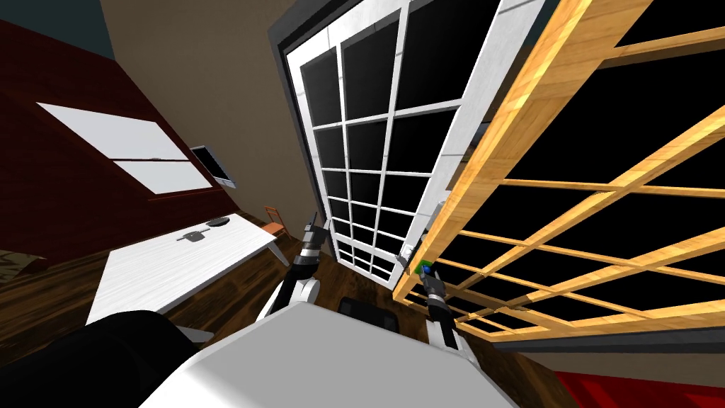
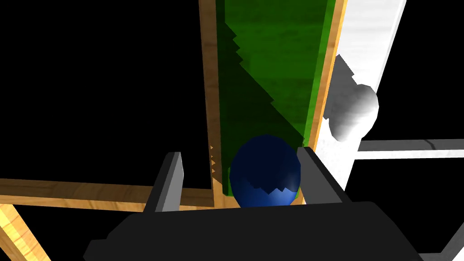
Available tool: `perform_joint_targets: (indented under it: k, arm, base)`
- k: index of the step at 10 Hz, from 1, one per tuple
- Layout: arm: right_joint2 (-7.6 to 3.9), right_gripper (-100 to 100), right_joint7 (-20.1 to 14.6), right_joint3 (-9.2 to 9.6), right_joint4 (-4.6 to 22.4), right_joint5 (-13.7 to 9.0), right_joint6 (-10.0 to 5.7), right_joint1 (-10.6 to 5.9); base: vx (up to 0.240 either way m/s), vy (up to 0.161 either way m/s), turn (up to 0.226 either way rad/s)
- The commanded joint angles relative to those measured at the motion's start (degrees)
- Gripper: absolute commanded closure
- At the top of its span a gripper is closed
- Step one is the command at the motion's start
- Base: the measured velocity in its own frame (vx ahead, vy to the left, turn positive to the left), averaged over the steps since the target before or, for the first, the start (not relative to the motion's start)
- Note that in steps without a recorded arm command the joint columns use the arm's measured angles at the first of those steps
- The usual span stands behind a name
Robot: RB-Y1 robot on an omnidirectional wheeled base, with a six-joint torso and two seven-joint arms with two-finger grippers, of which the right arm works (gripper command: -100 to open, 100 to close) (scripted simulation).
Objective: Pull the door open
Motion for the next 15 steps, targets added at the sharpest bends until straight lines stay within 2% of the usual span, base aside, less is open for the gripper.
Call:
perform_joint_targets:
  k: [1, 3, 5, 6, 7, 10, 11, 13, 15]
  arm:
    - [-1.83, 100, -1.2, -0.87, -0.1, -1.2, 0.2, 1.84]
    - [-1.83, 100, -1.2, -0.87, -0.1, -1.2, 0.2, 1.84]
    - [-2.53, 100, -2.3, -0.76, -0.2, -2.0, 0.12, 2.67]
    - [-2.53, 100, -2.3, -0.76, -0.2, -2.0, 0.12, 2.67]
    - [-3.23, 100, -3.5, -0.66, -0.3, -2.8, 0.05, 3.49]
    - [-3.23, 100, -3.5, -0.66, 0.6, -2.8, 0.05, 3.49]
    - [-3.23, 100, -3.5, -0.66, -0.3, -2.8, 0.05, 3.49]
    - [-3.93, 100, -4.7, -0.55, -0.3, -3.6, -0.02, 4.32]
    - [-3.93, 100, -4.7, -0.55, 0.9, -3.6, -0.02, 4.32]
  base:
    - [-0.141, -0.016, -0.076]
    - [-0.096, -0.004, -0.001]
    - [-0.051, 0.004, -0.001]
    - [-0.032, 0.011, 0.002]
    - [-0.066, 0.014, 0.004]
    - [-0.035, 0.01, -0.018]
    - [-0.018, -0.003, 0.01]
    - [-0.039, 0.002, 0.016]
    - [-0.029, 0.008, -0.019]
